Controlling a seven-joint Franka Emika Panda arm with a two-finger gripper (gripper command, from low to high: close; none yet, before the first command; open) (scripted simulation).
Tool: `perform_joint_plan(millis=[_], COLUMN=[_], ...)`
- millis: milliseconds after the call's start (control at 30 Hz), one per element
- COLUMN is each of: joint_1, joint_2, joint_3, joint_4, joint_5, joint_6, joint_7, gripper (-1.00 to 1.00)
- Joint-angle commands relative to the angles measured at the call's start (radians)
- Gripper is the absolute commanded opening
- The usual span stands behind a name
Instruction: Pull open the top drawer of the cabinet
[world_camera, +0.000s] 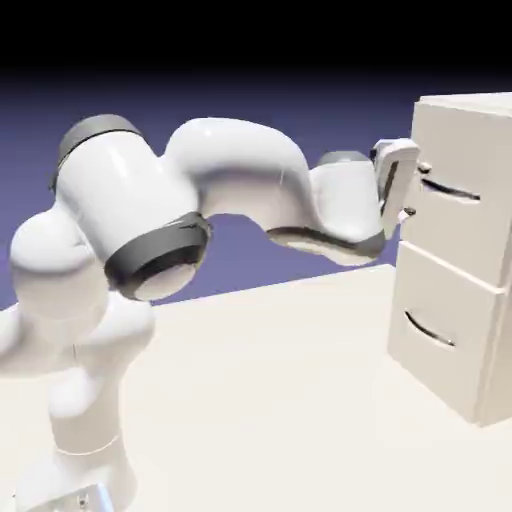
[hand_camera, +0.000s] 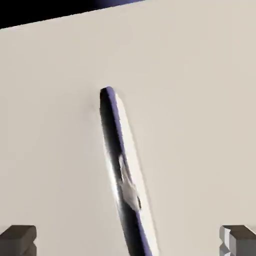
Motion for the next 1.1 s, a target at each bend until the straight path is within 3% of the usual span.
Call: perform_joint_plan(millis=[0,233,267,567,900,1067], joint_1=[0.001,0.217,0.218,-0.072,-0.229,-0.408], joint_2=[0.0,-0.043,-0.043,-0.011,0.333,0.263], joint_3=[-0.001,-0.165,-0.165,0.062,0.133,0.31], joint_4=[0.001,0.184,0.184,-0.062,-0.035,-0.142], joint_5=[-0.003,-0.002,-0.002,0.001,-0.1,-0.076], joint_6=[0.0,0.032,0.032,-0.017,0.083,0.06], joint_7=[-0.002,-0.06,-0.06,-0.004,0.424,0.367], gripper=[0.0,0.0,-1.0,-1.0,-1.0,-1.0])
